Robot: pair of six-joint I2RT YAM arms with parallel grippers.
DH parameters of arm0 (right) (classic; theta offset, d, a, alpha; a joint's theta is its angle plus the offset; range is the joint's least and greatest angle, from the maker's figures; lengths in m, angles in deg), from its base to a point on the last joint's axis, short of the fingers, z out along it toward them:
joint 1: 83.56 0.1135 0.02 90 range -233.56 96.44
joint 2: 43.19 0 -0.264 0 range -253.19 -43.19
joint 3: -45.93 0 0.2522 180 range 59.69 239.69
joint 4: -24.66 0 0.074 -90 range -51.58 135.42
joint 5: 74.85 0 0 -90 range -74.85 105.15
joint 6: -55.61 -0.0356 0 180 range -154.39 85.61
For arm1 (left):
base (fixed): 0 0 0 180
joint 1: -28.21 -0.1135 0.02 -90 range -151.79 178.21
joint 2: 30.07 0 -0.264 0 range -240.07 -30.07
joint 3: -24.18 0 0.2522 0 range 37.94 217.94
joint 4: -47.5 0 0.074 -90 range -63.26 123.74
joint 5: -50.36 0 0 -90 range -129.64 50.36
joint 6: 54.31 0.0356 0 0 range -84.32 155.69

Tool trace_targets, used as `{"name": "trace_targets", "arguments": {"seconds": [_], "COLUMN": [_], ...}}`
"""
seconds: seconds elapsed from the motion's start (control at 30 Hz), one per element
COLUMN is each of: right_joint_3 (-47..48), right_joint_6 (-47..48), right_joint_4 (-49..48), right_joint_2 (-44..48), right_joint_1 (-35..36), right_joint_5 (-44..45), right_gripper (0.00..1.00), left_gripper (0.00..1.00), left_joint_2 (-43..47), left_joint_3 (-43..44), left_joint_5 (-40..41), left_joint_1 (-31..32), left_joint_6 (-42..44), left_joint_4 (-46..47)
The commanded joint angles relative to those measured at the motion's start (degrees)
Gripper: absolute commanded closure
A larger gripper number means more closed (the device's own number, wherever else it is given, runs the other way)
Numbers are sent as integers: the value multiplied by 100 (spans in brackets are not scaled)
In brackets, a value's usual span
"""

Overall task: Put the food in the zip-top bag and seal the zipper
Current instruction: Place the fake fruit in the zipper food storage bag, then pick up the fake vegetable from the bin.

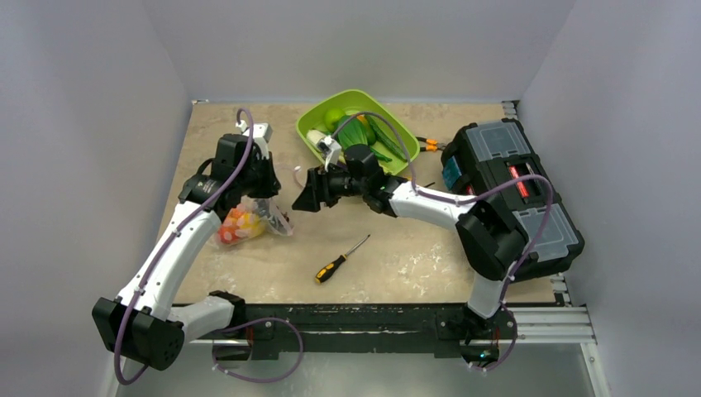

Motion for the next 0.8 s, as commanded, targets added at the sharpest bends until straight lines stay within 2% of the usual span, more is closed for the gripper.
{"name": "trace_targets", "arguments": {"seconds": [0.0, 0.23, 0.4, 0.57, 0.67, 0.77], "right_joint_3": [300, 416, 1061, 2022, 2547, 2749], "right_joint_6": [736, 921, 1681, 2490, 2943, 3293], "right_joint_4": [633, 1266, 1974, 2550, 2743, 2819], "right_joint_2": [626, 1016, 602, -224, -757, -1103], "right_joint_1": [-257, -1243, -1346, -1366, -1426, -1526], "right_joint_5": [698, 1991, 4140, 5792, 6222, 6224], "right_gripper": [34, 36, 36, 38, 41, 42], "left_gripper": [100, 100, 100, 100, 100, 100], "left_joint_2": [113, 113, 98, 96, 95, 96], "left_joint_3": [51, 60, 60, 73, 77, 77], "left_joint_5": [42, 23, -29, -31, -26, -12], "left_joint_1": [37, 35, 35, 32, 37, 35], "left_joint_6": [25, 21, 10, 10, 10, 10], "left_joint_4": [158, 150, 155, 139, 129, 123]}}
